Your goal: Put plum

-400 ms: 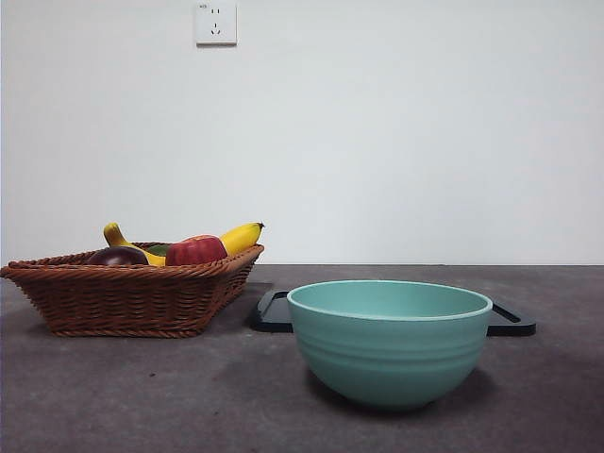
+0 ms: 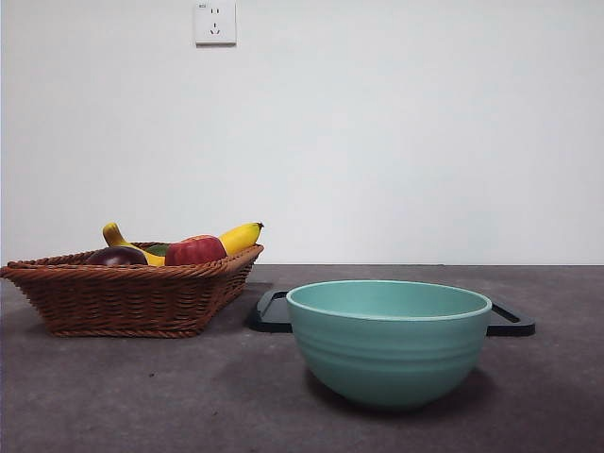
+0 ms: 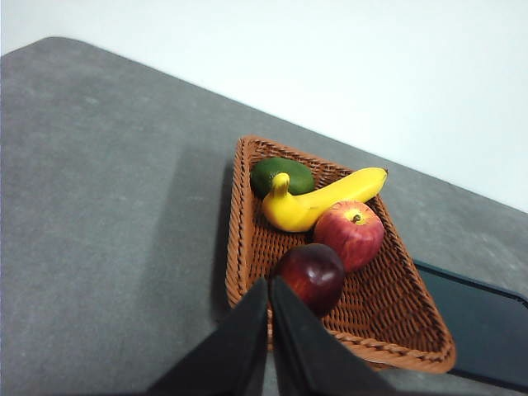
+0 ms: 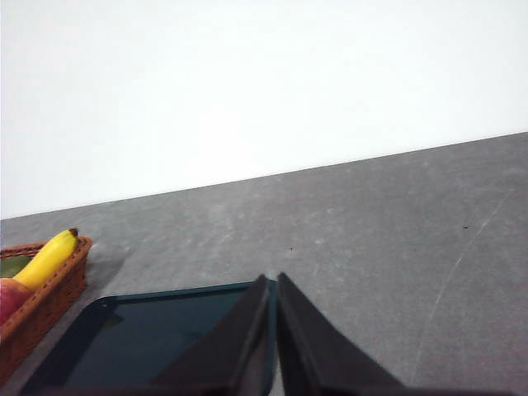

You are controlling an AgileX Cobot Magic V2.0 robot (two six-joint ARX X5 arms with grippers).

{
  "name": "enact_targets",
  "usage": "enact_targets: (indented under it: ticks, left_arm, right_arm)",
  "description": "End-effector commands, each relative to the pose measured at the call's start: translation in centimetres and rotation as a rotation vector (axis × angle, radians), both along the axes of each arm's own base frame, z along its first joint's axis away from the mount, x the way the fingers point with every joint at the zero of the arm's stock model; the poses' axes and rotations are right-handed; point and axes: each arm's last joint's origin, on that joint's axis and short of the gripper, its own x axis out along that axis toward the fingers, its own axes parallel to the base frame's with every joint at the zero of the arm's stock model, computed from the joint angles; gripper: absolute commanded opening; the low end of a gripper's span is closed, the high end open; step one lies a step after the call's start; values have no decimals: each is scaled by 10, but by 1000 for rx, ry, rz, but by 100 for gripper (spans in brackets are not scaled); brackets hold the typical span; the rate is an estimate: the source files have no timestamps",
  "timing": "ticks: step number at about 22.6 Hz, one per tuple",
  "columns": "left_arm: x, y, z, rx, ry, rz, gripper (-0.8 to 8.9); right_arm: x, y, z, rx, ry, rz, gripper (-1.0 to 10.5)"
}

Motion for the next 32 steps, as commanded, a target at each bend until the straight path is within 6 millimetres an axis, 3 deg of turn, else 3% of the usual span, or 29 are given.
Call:
enact_targets:
  ticks: [1,8,16,23,29,31,32]
  left_arm:
    - [-2,0,23,1,0,-11,9]
    - [2,-4,70,120,95,-167,9]
    - [18,-8,108,195,256,-409,9]
    - [31,-13,121,243,399,-552,9]
    - [31,-17,118,247,446,-595,14]
    - [31,-17,118,246,447,-594,138]
    - [31,-17,118,246,447,-594,242]
  right_arm:
    - [-4,0,21,5,25,18,5]
    - [1,4,65,-59,192,161,5]
    - [27,11,104,-121,421,391,5]
    - [46,18,122,-192,597,543,5]
    - [48,29,121,-226,635,633,5]
    - [48,29,121,-215,643,629,58]
    - [48,29,121,-205,648,625,174]
